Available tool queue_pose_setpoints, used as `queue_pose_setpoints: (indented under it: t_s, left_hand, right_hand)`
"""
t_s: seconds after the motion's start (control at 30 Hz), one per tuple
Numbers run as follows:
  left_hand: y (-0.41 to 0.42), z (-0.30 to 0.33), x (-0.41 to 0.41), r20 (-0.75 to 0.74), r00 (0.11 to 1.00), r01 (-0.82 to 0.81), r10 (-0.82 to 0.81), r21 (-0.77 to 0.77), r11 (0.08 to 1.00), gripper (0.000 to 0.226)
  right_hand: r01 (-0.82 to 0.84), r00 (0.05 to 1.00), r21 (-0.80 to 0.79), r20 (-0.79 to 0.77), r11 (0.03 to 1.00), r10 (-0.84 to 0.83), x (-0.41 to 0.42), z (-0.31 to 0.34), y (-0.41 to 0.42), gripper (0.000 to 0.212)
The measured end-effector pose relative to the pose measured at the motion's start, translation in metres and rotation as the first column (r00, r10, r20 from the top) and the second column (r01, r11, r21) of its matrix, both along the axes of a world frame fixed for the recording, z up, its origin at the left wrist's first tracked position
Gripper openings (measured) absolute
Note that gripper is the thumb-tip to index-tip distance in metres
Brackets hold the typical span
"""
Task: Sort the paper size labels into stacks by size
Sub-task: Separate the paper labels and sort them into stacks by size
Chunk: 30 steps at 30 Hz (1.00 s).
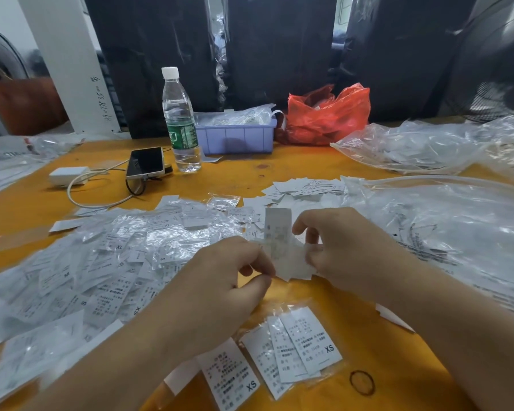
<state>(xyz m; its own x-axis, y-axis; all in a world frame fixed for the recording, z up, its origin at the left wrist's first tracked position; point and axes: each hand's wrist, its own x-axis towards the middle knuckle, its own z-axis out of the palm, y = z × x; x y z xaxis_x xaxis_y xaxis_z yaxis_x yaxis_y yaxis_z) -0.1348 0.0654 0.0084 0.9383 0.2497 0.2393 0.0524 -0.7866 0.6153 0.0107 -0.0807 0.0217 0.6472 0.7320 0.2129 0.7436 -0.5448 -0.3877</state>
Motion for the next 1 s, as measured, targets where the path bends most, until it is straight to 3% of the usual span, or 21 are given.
queue_pose_setpoints:
  t_s: [0.27,0.37,0.47,0.57,0.7,0.77,0.8,0.87,0.93,1.0]
  left_hand:
    - [-0.002,0.004,0.006,0.007,1.0,-0.028,0.028,0.038,0.999,0.004]
    - [-0.007,0.01,0.014,-0.027,0.999,-0.015,0.018,0.095,0.995,0.005]
    - [-0.018,0.019,0.024,-0.04,0.999,0.023,-0.021,0.043,0.999,0.023]
    - [-0.035,0.031,0.038,-0.05,0.99,0.123,-0.13,-0.123,0.985,0.033]
    - [-0.063,0.038,0.058,0.011,0.961,0.263,-0.277,-0.353,0.898,0.015]
    - [-0.073,0.034,0.066,0.006,0.956,0.28,-0.294,-0.331,0.901,0.009]
    - [-0.077,0.031,0.07,-0.011,0.955,0.278,-0.296,-0.306,0.91,0.015]
    - [-0.084,0.026,0.077,-0.034,0.954,0.274,-0.298,-0.304,0.912,0.019]
    - [-0.091,0.023,0.084,-0.043,0.947,0.284,-0.319,-0.358,0.889,0.015]
    - [-0.097,0.02,0.091,-0.075,0.941,0.282,-0.33,-0.366,0.887,0.019]
  right_hand:
    - [0.046,0.986,-0.039,0.161,0.998,-0.04,0.0,0.013,-0.006,0.016]
    - [0.013,0.99,0.078,0.142,0.997,-0.024,-0.003,0.02,-0.015,0.008]
    - [-0.007,0.997,0.351,-0.064,0.936,0.032,-0.011,0.028,-0.032,0.007]
    - [0.058,0.93,0.592,-0.324,0.804,0.172,-0.022,0.035,-0.052,0.01]
    - [0.104,0.912,0.669,-0.359,0.736,0.197,-0.025,0.037,-0.076,0.012]
    - [0.09,0.968,0.644,-0.237,0.76,0.086,-0.02,0.032,-0.09,0.014]
    - [0.078,0.995,0.61,-0.098,0.789,-0.023,-0.015,0.029,-0.098,0.014]
    - [0.103,0.956,0.472,0.197,0.876,-0.219,-0.004,0.025,-0.113,0.015]
    - [0.245,0.891,0.197,0.34,0.949,-0.3,0.007,0.02,-0.127,0.022]
    - [0.398,0.869,-0.09,0.355,0.913,-0.344,0.015,0.013,-0.137,0.027]
